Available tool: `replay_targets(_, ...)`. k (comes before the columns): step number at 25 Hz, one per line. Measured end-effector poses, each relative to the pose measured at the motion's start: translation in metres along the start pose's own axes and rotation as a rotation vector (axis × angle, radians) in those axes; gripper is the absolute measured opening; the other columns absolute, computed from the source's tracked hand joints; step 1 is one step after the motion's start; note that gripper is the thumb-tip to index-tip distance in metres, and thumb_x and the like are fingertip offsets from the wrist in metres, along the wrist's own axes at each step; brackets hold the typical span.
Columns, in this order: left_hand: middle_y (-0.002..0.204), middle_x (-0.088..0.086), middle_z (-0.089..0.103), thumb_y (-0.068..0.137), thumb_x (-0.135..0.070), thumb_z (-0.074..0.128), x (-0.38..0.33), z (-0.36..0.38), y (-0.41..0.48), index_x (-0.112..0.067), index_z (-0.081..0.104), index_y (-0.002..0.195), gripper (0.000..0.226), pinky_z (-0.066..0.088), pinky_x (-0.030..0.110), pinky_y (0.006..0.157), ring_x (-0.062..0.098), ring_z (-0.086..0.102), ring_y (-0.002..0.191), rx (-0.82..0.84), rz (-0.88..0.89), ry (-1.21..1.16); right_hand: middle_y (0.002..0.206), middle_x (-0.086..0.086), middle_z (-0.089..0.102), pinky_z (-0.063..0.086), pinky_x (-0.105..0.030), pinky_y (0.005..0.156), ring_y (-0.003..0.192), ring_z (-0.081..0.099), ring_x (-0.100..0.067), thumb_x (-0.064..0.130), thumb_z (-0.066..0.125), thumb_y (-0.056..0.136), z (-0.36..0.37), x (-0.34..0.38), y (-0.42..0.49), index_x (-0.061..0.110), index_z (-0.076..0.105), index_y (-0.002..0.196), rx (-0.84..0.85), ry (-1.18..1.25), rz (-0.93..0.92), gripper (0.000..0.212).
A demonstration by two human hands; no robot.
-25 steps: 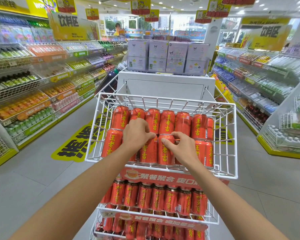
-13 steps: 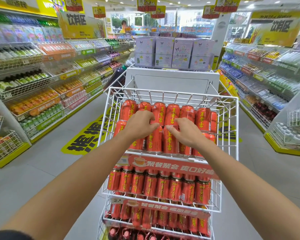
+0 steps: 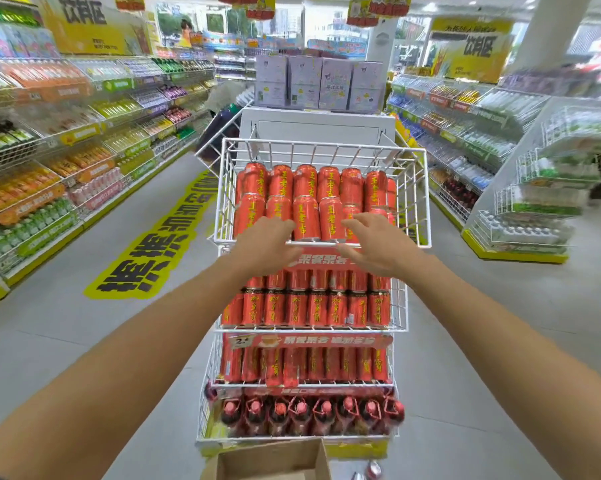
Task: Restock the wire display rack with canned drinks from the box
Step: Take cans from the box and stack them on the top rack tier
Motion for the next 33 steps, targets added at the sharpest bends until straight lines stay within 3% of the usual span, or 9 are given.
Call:
replay_targets(2,0.108,0.011,0.068,0.086,-0.053,0.052,0.003,0.013,-0.024,-0.013,0.064,0.113,0.05,0.053,0.05,0.087,0.037,0.062,0.106,0.0,0.017,-0.04,0.158,-0.017,0.04,0.037,-0.052,0.117,0.146,0.036,-0.035,0.059,0.046,0.101,0.014,0.017,-0.019,0.016,0.04,0.155,0.002,0.01,-0.003,0.069)
replay_targets(5,0.114,0.011,0.068,0.091,-0.048,0.061,0.009,0.049,-0.056,-0.011,0.062,0.127,0.052,0.053,0.048,0.09,0.034,0.062,0.112,0.068,0.014,-0.069,0.158,-0.013,0.042,0.038,-0.052,0.116,0.146,0.036,-0.034,0.056,0.047,0.102,0.048,0.04,-0.038,0.016,0.04,0.156,0.02,0.031,-0.035,0.067)
replay_targets(10,0.106,0.009,0.066,0.09,-0.048,0.061,0.045,0.154,-0.092,-0.011,0.063,0.115,0.044,0.053,0.046,0.082,0.031,0.062,0.102,0.209,-0.092,-0.139,0.155,-0.013,0.044,0.04,-0.051,0.113,0.144,0.037,-0.034,0.055,0.046,0.102,0.169,0.065,-0.047,0.015,0.039,0.156,0.17,0.135,-0.082,0.068)
replay_targets(14,0.093,0.01,0.064,0.089,-0.042,0.063,0.085,0.324,-0.16,-0.01,0.061,0.102,0.035,0.052,0.044,0.078,0.034,0.063,0.093,0.442,-0.206,-0.205,0.151,-0.013,0.047,0.042,-0.05,0.111,0.142,0.039,-0.036,0.054,0.048,0.101,0.364,0.085,-0.082,0.013,0.043,0.153,0.427,0.214,-0.124,0.066)
replay_targets(19,0.115,0.017,0.068,0.092,-0.04,0.065,0.114,0.568,-0.28,-0.007,0.064,0.117,0.042,0.048,0.041,0.087,0.036,0.063,0.11,0.704,-0.365,-0.305,0.153,-0.016,0.043,0.037,-0.046,0.115,0.142,0.037,-0.037,0.051,0.049,0.101,0.628,0.106,-0.171,0.014,0.038,0.156,0.735,0.262,-0.155,0.066)
replay_targets(24,0.139,0.013,0.058,0.095,-0.047,0.059,0.147,0.812,-0.37,-0.011,0.051,0.143,0.06,0.045,0.042,0.105,0.031,0.051,0.13,0.819,-0.438,-0.329,0.161,-0.014,0.034,0.038,-0.046,0.116,0.147,0.034,-0.032,0.051,0.044,0.104,0.874,0.11,-0.223,0.017,0.031,0.159,0.88,0.222,-0.225,0.066)
replay_targets(27,0.14,0.014,0.057,0.095,-0.048,0.059,0.16,0.915,-0.388,-0.01,0.048,0.145,0.063,0.045,0.042,0.105,0.032,0.053,0.128,0.838,-0.397,-0.339,0.161,-0.01,0.035,0.04,-0.051,0.113,0.147,0.034,-0.031,0.055,0.042,0.103,0.976,0.106,-0.236,0.019,0.029,0.159,0.926,0.18,-0.247,0.068)
replay_targets(29,0.14,0.014,0.058,0.093,-0.05,0.062,0.167,0.97,-0.401,-0.01,0.049,0.145,0.066,0.046,0.042,0.104,0.032,0.053,0.127,0.867,-0.401,-0.371,0.16,-0.009,0.038,0.042,-0.047,0.109,0.143,0.038,-0.031,0.058,0.039,0.102,1.029,0.107,-0.241,0.019,0.031,0.159,0.934,0.161,-0.299,0.069)
replay_targets(33,0.14,0.01,0.06,0.085,-0.053,0.073,0.182,1.028,-0.418,-0.011,0.052,0.143,0.075,0.047,0.039,0.106,0.026,0.058,0.128,0.932,-0.445,-0.51,0.159,-0.007,0.039,0.042,-0.045,0.105,0.144,0.04,-0.03,0.061,0.041,0.102,1.077,0.109,-0.245,0.02,0.034,0.157,0.975,0.169,-0.36,0.069)
Point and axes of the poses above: each hand's wrist, its own y-axis towards the middle knuckle, its own z-axis out of the palm, x = y × z, the point moved 4 cm from there along y, towards the middle knuckle
